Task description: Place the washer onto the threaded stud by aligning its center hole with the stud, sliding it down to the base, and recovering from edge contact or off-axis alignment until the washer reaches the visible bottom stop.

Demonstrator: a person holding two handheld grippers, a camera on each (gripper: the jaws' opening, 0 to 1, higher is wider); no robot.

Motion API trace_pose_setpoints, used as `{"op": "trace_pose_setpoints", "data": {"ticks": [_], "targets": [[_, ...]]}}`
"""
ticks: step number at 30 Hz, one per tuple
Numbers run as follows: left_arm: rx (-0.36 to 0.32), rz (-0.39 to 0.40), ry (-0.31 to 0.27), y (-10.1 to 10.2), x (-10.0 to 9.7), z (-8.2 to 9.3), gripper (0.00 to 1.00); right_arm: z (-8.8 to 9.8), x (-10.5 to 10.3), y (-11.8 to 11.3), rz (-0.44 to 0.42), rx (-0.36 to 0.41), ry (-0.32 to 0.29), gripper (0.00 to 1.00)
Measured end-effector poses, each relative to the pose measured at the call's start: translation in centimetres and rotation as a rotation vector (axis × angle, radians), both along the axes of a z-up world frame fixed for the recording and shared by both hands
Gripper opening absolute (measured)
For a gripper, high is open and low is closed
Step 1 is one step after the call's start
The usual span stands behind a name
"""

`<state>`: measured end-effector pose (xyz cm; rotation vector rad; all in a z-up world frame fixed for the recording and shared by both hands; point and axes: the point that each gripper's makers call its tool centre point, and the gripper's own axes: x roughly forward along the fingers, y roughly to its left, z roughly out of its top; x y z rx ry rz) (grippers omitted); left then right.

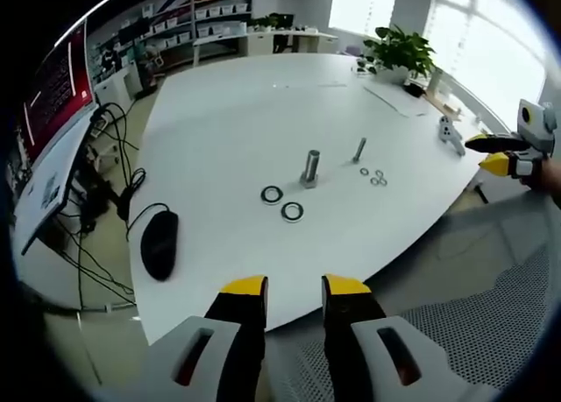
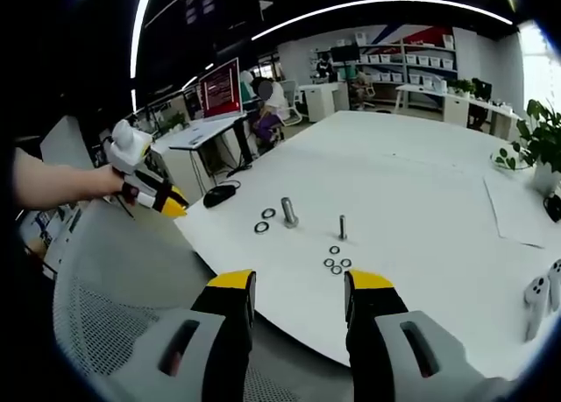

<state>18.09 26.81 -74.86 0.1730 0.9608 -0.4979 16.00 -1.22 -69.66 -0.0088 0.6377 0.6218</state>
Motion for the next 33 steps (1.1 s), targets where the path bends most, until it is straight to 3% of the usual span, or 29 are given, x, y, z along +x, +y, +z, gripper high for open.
{"op": "trace_pose_setpoints", "data": {"ticks": [6, 15, 33], "targets": [[0.022, -0.028, 0.019, -1.5, 1.5, -0.9, 0.23, 0.1, 0.0, -0.1, -0.005, 0.004, -0.004, 0.43], [0.035, -0.080, 0.092, -4.0, 2.6, -3.6, 0.23, 0.2, 0.2, -0.3, -0.008, -0.003, -0.013, 0.43], [0.079, -0.109, 0.155, -5.0, 5.5, -6.7, 0.25, 0.0, 0.1, -0.1, -0.009, 0.005, -0.001, 0.42]]}}
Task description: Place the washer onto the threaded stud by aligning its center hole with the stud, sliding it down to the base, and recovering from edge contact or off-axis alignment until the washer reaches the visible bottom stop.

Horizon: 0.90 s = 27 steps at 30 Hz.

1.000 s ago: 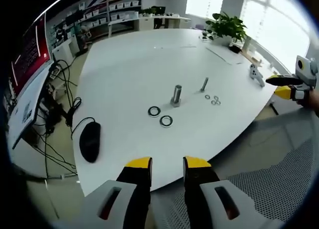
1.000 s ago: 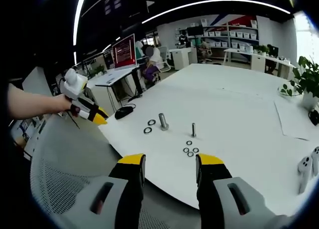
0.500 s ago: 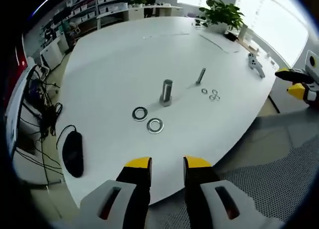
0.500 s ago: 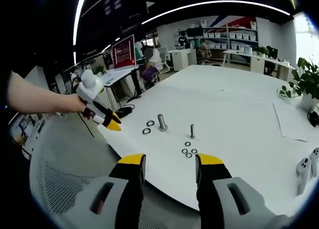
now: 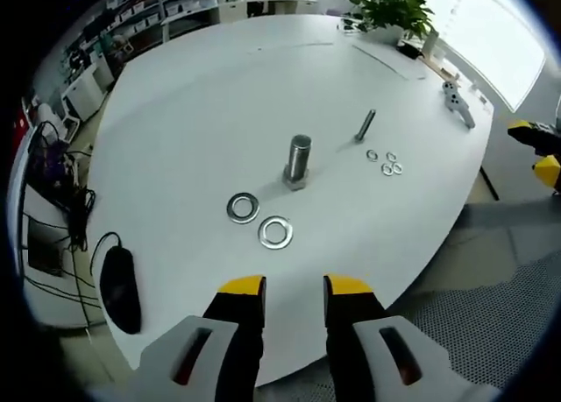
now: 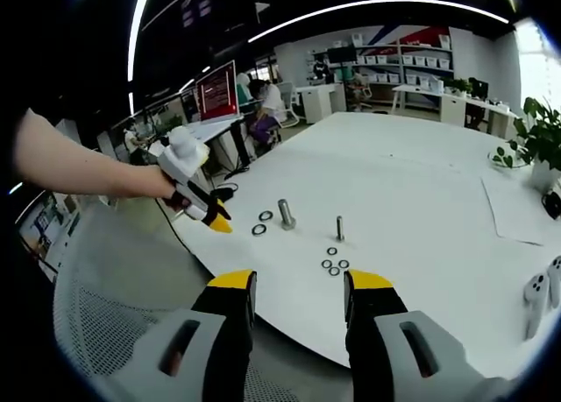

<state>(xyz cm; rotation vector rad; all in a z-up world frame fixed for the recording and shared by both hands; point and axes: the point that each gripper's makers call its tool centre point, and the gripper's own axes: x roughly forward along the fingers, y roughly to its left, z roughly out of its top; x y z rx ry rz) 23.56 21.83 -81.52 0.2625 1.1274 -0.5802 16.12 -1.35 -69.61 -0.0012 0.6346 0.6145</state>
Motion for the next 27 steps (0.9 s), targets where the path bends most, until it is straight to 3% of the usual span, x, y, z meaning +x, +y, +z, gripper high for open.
{"op": "trace_pose_setpoints", "data": {"ticks": [18, 21, 27], "targets": [[0.036, -0.004, 0.039, -0.6, 1.9, -2.4, 0.25, -0.2, 0.0, -0.2, -0.004, -0.008, 0.002, 0.42], [0.106, -0.090, 0.031, -0.5, 2.0, -2.8, 0.25, -0.2, 0.0, -0.2, -0.006, -0.006, 0.003, 0.42], [0.075, -0.058, 0.044, -1.4, 2.4, -2.6, 0.25, -0.1, 0.0, -0.3, -0.007, -0.006, 0.002, 0.42]]}}
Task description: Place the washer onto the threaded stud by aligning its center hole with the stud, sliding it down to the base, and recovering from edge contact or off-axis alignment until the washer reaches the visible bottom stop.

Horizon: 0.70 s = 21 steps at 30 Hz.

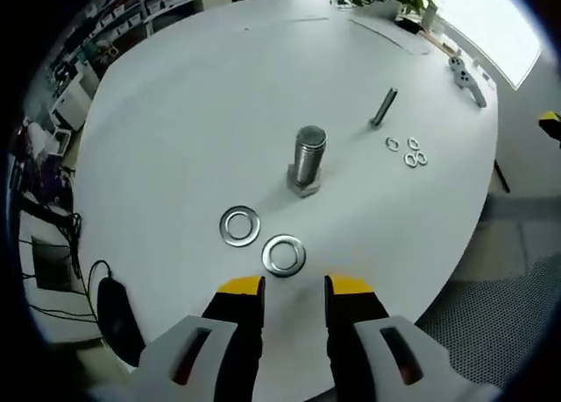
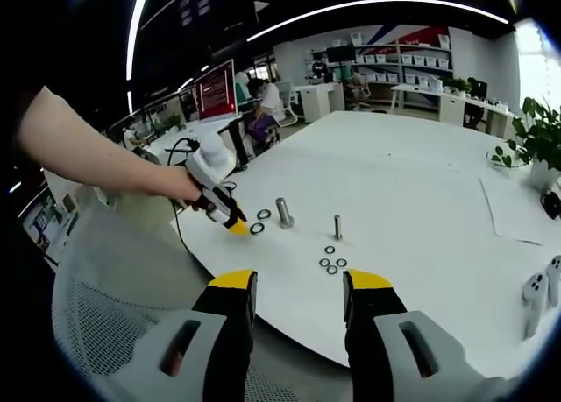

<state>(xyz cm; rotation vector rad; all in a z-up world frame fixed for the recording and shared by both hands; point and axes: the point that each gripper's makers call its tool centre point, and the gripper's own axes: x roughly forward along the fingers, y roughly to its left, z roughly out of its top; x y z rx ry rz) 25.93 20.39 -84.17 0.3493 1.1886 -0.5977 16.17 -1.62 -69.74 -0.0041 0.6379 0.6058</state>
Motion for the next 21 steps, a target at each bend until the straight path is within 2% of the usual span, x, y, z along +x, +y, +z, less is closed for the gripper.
{"op": "trace_pose_setpoints", "data": {"ticks": [14, 21], "targets": [[0.041, -0.010, 0.034, 0.3, 1.0, -1.5, 0.25, -0.1, 0.0, 0.0, 0.000, 0.004, 0.002, 0.42], [0.028, -0.009, 0.038, -0.2, 1.6, -1.6, 0.26, 0.0, 0.0, 0.0, -0.002, 0.008, 0.001, 0.42]]}}
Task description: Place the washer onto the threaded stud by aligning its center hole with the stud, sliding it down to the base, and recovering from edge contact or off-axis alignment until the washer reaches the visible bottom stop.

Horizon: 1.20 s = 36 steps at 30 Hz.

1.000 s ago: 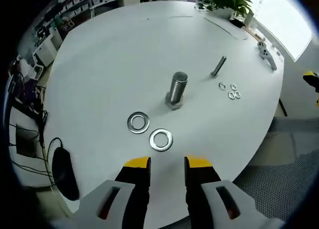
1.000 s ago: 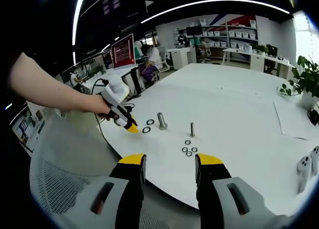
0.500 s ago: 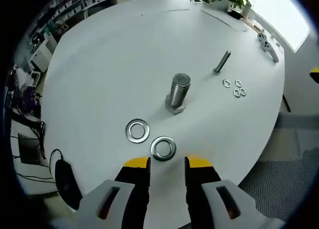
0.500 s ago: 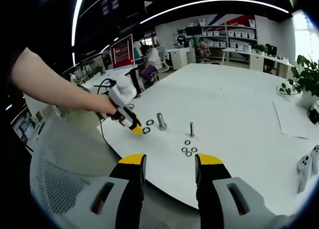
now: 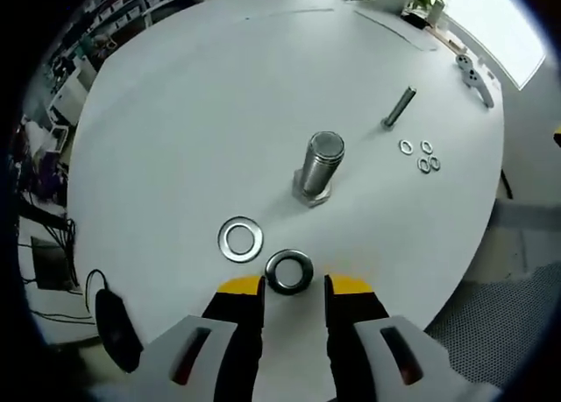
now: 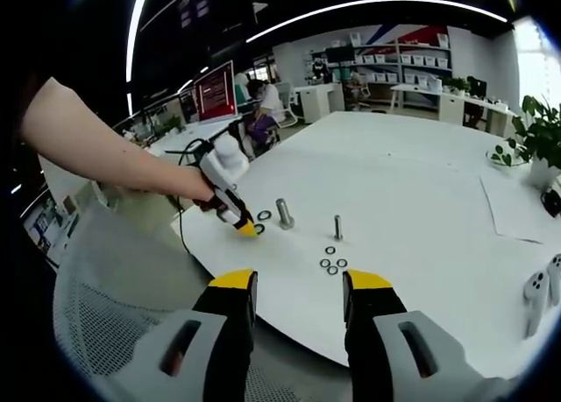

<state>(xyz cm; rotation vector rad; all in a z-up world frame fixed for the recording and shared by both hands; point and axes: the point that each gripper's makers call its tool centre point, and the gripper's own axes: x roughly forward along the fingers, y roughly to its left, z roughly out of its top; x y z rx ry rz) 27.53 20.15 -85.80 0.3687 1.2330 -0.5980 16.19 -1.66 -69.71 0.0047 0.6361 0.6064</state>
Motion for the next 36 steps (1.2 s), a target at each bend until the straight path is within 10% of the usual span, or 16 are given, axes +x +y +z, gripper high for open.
{"op": "trace_pose_setpoints", "data": {"ticks": [36], "targets": [[0.112, -0.163, 0.041, -0.9, 0.0, -0.7, 0.24, 0.0, 0.2, -0.3, -0.014, 0.004, -0.001, 0.40]]}}
